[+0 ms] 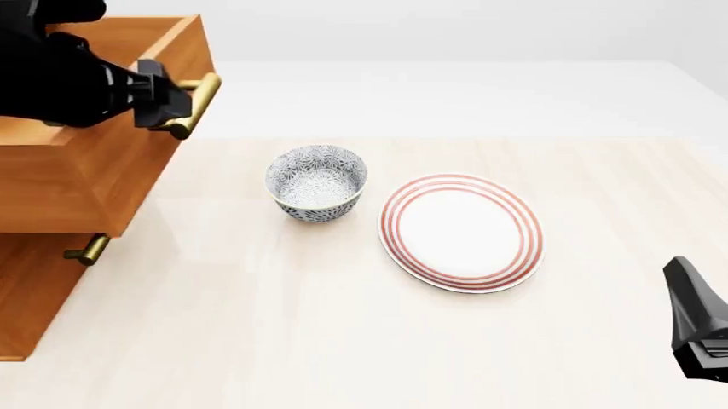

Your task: Open the top drawer of the cabinet.

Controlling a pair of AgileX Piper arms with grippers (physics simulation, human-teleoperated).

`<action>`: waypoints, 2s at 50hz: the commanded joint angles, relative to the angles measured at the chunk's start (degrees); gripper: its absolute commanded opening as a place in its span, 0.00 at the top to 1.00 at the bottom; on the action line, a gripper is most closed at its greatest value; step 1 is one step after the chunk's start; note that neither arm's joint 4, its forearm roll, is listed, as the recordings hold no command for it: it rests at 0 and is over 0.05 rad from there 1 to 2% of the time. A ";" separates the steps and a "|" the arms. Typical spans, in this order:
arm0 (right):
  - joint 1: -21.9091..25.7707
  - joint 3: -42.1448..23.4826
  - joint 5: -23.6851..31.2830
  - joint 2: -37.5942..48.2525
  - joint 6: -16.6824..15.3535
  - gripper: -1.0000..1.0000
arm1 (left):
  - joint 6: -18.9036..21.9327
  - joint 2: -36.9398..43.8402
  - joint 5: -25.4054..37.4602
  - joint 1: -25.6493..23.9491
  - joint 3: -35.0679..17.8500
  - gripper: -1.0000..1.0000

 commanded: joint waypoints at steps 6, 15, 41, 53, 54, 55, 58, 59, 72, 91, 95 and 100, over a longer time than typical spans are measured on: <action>0.00 0.00 0.00 0.00 0.00 0.00 | 1.15 1.31 0.67 -3.12 -0.87 0.00; 0.01 0.00 0.00 0.00 0.00 0.00 | 2.54 1.20 1.58 -3.47 -1.82 0.00; 0.00 0.00 0.00 0.00 0.02 0.00 | 3.67 0.11 3.79 -5.59 -3.54 0.00; 0.00 0.00 0.00 0.01 0.00 0.00 | 4.36 -0.73 5.19 -5.85 -3.98 0.00; 0.00 0.00 0.00 0.01 0.00 0.00 | 4.18 -0.87 5.27 -6.12 -4.12 0.00; 0.01 0.00 0.00 -0.01 -0.01 0.00 | 4.20 -0.99 5.38 -6.05 -4.16 0.00; -0.01 0.00 0.00 0.01 -0.01 0.00 | 4.50 -1.47 5.80 -5.70 -4.34 0.00; 0.00 0.00 0.01 -0.04 -0.05 0.00 | 4.71 -1.53 5.96 -5.55 -4.46 0.00; 0.00 0.00 0.00 0.00 0.00 0.00 | 6.28 -3.60 8.04 -4.17 -5.92 0.00; 0.00 0.00 0.00 0.00 -0.01 0.00 | 7.88 -6.16 10.92 -3.32 -7.69 0.00; 0.00 0.00 0.00 0.00 -0.01 0.00 | 8.40 -6.83 11.37 -3.58 -8.19 0.00; 0.01 0.00 0.00 0.00 0.00 0.00 | 8.31 -8.02 11.46 -3.77 -8.01 0.00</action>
